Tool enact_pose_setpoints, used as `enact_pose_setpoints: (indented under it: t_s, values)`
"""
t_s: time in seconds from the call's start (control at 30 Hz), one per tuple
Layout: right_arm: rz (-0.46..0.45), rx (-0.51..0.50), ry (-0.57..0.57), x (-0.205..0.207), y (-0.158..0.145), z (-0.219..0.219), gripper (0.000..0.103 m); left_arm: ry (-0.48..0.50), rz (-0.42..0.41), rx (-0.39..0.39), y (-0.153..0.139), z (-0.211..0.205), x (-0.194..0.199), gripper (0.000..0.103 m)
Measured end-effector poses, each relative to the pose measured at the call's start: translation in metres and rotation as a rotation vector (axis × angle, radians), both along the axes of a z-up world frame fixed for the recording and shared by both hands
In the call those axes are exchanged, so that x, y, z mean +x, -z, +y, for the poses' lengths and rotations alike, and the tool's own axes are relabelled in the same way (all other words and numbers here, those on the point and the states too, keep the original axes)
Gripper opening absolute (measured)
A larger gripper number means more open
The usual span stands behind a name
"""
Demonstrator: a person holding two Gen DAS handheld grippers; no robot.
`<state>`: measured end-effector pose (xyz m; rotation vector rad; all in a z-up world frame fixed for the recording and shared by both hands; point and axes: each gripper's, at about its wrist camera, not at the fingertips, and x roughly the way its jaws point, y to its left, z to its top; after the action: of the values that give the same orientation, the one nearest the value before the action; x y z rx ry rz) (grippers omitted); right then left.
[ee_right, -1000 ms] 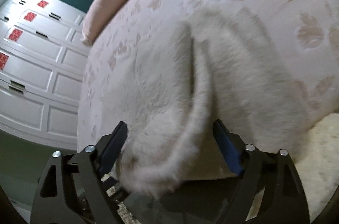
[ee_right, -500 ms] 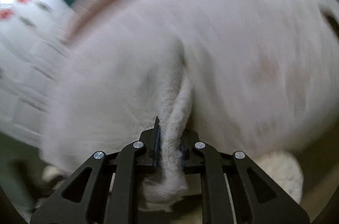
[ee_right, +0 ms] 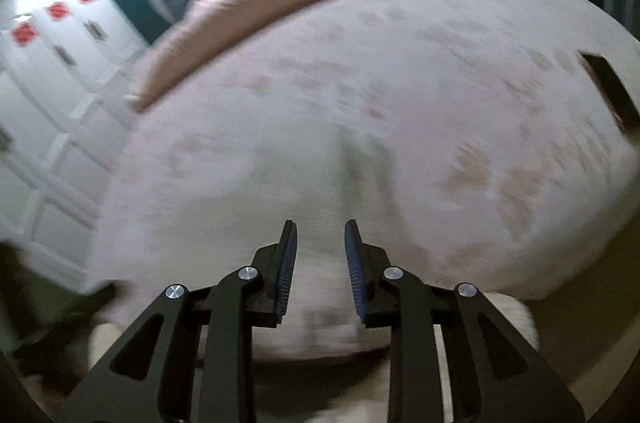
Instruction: Fold small clothes
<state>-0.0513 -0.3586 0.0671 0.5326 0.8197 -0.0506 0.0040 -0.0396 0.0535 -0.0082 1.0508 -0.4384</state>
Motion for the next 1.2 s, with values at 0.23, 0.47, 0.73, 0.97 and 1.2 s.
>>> enact_pose_setpoints:
  t_s: [0.23,0.47,0.73,0.97,1.2]
  values:
    - [0.232,-0.002,-0.251,0.033,0.074,0.079,0.025,-0.012,0.134,0.088,0.054,-0.016,0.009,0.072]
    - [0.172,-0.018,-0.171,0.018,0.053,0.054,0.027,-0.015,0.132,0.126,0.066,-0.014,0.003,0.075]
    - [0.138,0.042,0.021,0.041,0.052,-0.022,0.045,-0.035,0.111,0.113,0.052,-0.015,-0.003,0.075]
    - [0.183,-0.014,-0.066,0.076,0.072,-0.001,0.016,-0.034,0.075,0.128,0.04,-0.02,0.001,0.075]
    - [0.037,-0.081,-0.028,0.061,0.029,-0.008,0.015,-0.029,0.079,0.138,0.044,-0.025,0.003,0.076]
